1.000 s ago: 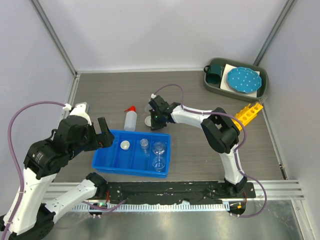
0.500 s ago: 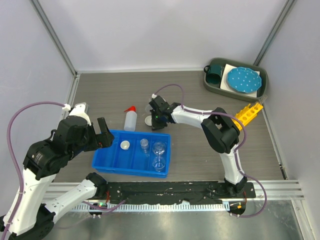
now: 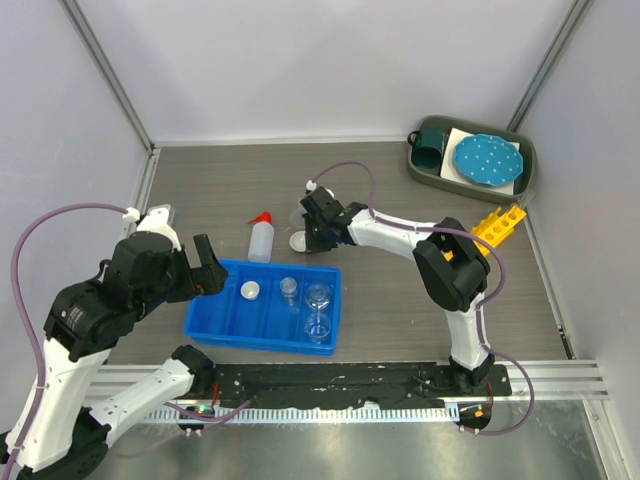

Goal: Organize the chemistry lab equipment

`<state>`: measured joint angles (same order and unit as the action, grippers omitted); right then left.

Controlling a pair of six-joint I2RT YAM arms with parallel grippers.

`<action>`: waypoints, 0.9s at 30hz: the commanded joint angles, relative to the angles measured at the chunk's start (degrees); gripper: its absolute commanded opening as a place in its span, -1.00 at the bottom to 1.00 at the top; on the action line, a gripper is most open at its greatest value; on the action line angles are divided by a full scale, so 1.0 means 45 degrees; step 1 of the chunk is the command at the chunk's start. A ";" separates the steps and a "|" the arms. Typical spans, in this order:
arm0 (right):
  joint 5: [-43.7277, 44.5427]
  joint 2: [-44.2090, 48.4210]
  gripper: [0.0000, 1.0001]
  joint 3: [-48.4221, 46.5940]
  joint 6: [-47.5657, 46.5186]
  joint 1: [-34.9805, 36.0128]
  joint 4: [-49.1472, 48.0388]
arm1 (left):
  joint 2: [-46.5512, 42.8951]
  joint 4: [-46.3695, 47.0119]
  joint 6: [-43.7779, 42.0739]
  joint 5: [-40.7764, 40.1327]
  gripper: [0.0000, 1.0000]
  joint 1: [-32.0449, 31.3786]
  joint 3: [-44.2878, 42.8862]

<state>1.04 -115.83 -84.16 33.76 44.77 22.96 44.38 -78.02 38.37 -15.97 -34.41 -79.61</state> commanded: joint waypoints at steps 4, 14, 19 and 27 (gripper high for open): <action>0.0726 0.1423 -0.98 -0.0184 -0.0334 -0.0047 0.0190 | 0.0060 -0.0788 -0.0050 -0.0007 0.99 0.0050 -0.0413; 0.1038 0.2244 -0.99 -0.0399 -0.0490 -0.0047 0.0503 | 0.0079 -0.0670 -0.0050 0.0032 1.00 0.0050 -0.0355; 0.1019 0.2342 -0.99 -0.0438 -0.0529 -0.0028 0.0581 | 0.0079 -0.0651 -0.0031 0.0071 1.00 0.0050 -0.0316; 0.0941 0.1796 0.23 -0.0692 -0.0666 -0.0028 0.0601 | 0.0079 -0.0690 -0.0011 0.0072 0.99 0.0050 -0.0336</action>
<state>4.62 -108.22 -84.33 31.62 44.77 25.89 44.51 -78.02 38.39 -15.86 -34.41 -79.61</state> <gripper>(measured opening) 0.536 0.996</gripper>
